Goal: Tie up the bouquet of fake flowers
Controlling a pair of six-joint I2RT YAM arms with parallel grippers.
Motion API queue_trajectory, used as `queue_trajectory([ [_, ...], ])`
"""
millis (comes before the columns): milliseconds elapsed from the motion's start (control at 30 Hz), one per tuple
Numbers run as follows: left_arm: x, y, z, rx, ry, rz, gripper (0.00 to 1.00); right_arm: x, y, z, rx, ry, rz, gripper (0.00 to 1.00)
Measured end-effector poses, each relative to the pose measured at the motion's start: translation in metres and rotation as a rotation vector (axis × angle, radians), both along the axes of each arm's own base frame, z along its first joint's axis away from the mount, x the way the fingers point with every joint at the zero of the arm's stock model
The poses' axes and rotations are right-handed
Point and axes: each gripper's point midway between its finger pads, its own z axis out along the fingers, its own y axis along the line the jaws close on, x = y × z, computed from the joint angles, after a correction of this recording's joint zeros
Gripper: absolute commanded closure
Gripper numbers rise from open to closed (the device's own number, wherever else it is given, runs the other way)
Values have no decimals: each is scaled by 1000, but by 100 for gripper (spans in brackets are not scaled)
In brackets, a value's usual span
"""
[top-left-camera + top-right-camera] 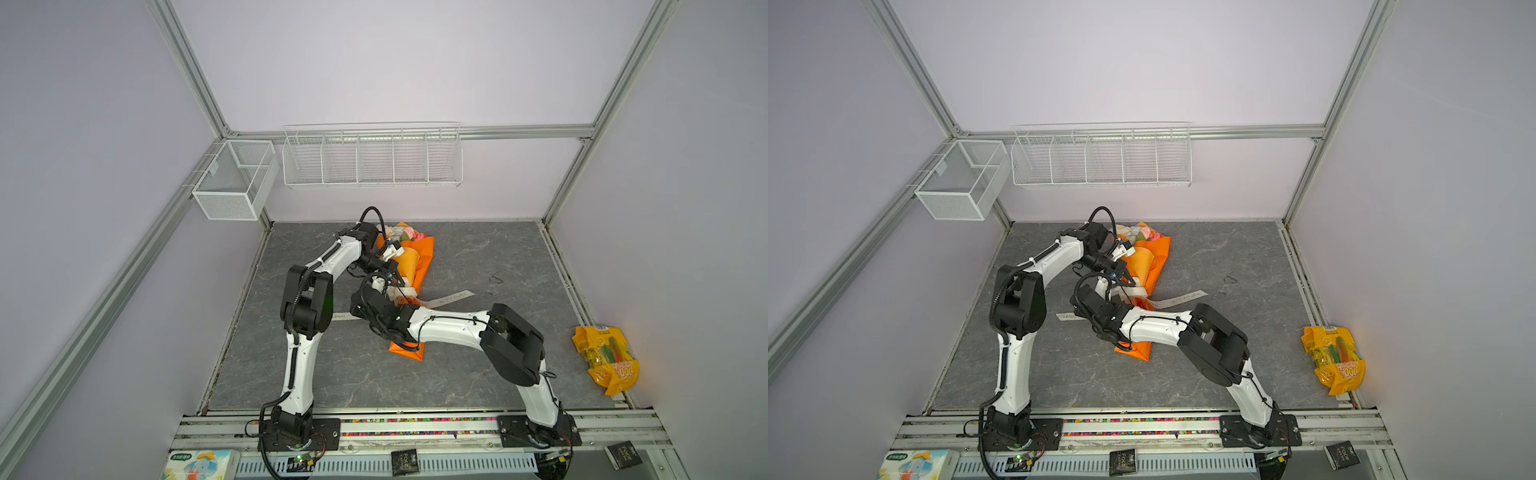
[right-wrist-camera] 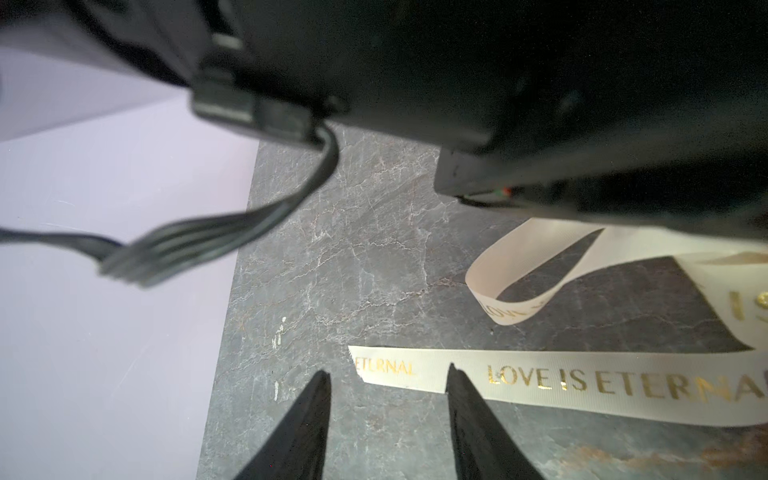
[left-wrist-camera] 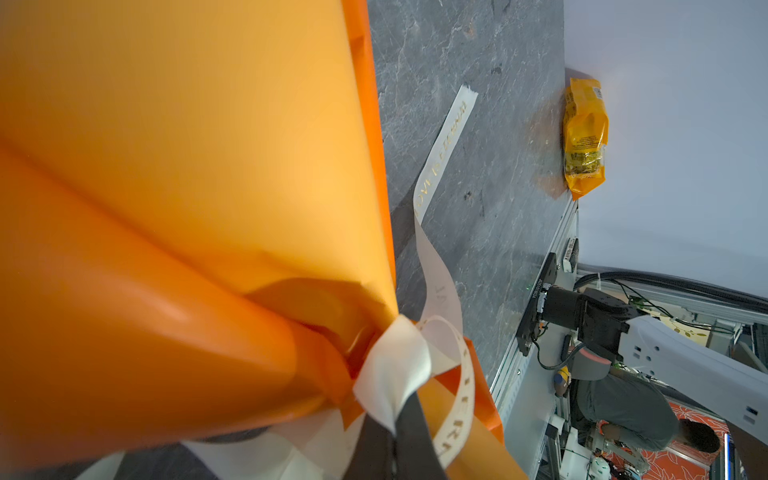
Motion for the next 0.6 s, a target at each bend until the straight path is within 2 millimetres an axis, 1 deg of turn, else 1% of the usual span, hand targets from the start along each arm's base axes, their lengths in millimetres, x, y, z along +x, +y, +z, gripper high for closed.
queue_trajectory([
  [100,-5,0,1,-3,20,-7,100,-2,-3,0,-26,-38,1,60],
  [167,-7,-1,1,-1,26,-10,100,-5,-9,1,-42,-72,19,68],
  [200,-7,-1,1,-2,26,-12,100,-6,-13,3,-42,-88,19,69],
  [300,-6,3,7,-18,35,3,100,-4,-41,-4,-96,-99,-16,71],
  [400,-1,8,14,-31,30,30,100,-1,-60,-17,-134,-82,-39,72],
  [533,-3,6,13,-38,43,62,100,-7,-90,-39,-208,-45,-72,72],
  [600,-5,3,10,-39,50,71,100,-10,-105,-46,-237,-31,-82,71],
])
